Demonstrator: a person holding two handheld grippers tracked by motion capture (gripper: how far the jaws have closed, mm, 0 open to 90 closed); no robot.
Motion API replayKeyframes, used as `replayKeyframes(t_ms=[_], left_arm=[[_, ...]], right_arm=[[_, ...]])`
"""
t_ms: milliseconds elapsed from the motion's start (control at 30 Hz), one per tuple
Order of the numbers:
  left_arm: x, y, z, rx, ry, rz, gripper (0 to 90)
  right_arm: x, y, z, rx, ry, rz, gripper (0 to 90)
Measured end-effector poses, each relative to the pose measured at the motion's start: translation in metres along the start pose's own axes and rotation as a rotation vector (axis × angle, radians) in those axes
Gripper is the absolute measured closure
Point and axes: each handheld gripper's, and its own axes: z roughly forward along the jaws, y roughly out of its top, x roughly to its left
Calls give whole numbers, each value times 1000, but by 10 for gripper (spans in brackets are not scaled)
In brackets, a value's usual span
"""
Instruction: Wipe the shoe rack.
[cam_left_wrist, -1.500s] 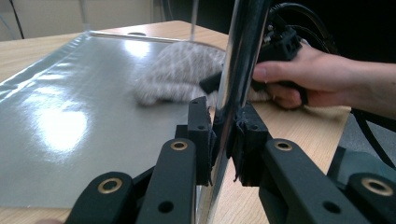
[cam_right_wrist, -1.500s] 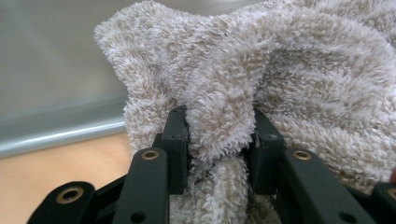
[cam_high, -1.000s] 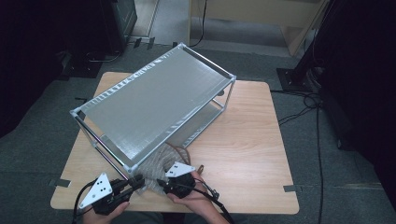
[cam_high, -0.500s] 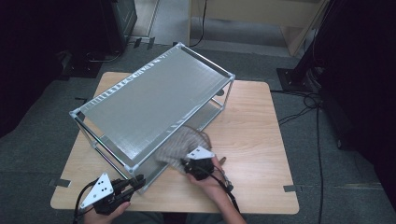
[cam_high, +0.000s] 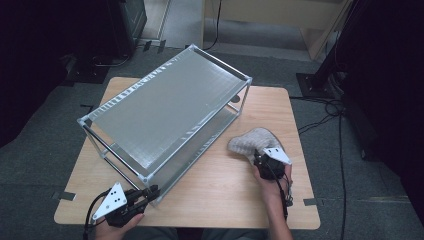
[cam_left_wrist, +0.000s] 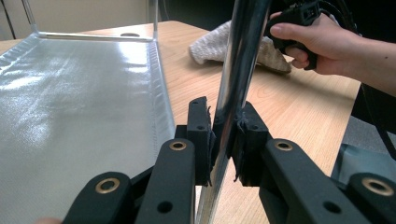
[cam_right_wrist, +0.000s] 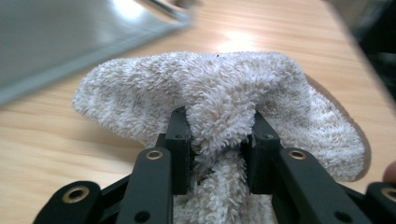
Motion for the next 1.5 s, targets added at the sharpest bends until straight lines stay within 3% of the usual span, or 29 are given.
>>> replayKeyframes(t_ms=[33, 133, 200, 300, 500, 633, 733, 800, 933, 1100, 1267, 1500], left_arm=[[0, 0, 0, 0, 1, 0, 792], [0, 1, 1, 4, 1, 3, 792], [0, 1, 1, 2, 0, -2, 791], [-1, 1, 3, 0, 2, 1, 791], [-6, 1, 6, 2, -6, 0, 790], [-14, 3, 14, 1, -18, 11, 790], [-18, 3, 20, 1, -35, 21, 776], [-19, 3, 19, -12, -56, 22, 707], [-10, 6, 8, -54, -76, -19, 486], [5, 7, -12, -102, -27, -45, 330], [26, 6, -28, -136, 32, -92, 308], [46, 0, -36, -110, 162, -146, 322]], right_arm=[[-6, -4, 2, 10, -43, 4, 678], [-16, -12, 9, 34, -68, 29, 654], [-18, -15, 9, 28, -45, 45, 527], [-13, -10, 2, 1, 33, 45, 331], [19, -6, -26, -72, 195, -27, 246], [43, -12, -43, -90, 264, -113, 211], [57, -15, -53, -93, 323, -101, 210], [69, -18, -58, -91, 373, -118, 206], [93, -23, -62, -86, 429, -175, 205], [116, -27, -64, -80, 527, -179, 204], [137, -32, -65, -84, 615, -218, 206], [172, -35, -71, -113, 786, -276, 291]])
